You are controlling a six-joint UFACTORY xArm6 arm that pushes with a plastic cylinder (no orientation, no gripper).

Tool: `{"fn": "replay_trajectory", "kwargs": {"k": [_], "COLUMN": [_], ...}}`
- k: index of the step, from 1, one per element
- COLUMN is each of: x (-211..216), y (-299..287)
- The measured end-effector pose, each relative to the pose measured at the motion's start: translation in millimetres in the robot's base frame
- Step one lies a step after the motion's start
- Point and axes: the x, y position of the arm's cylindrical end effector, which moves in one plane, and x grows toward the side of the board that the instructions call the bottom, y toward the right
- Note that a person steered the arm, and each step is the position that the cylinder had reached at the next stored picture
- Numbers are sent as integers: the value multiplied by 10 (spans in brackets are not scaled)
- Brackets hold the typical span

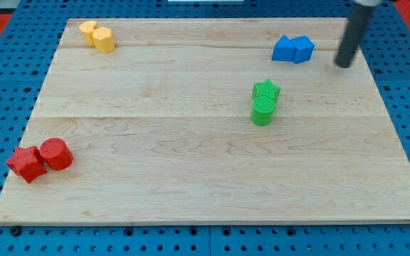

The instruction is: Slide the blue blocks to the right side of the blue blocks

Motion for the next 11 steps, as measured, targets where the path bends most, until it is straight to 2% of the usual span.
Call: {"fn": "replay_trajectory", "kwargs": {"k": [1,3,4,5,6,7,11], "x": [-307,-253,223,1081,1621,1717,881], "y": [-549,-2651,-2634,-2663,-2440,-2047,-1740]}}
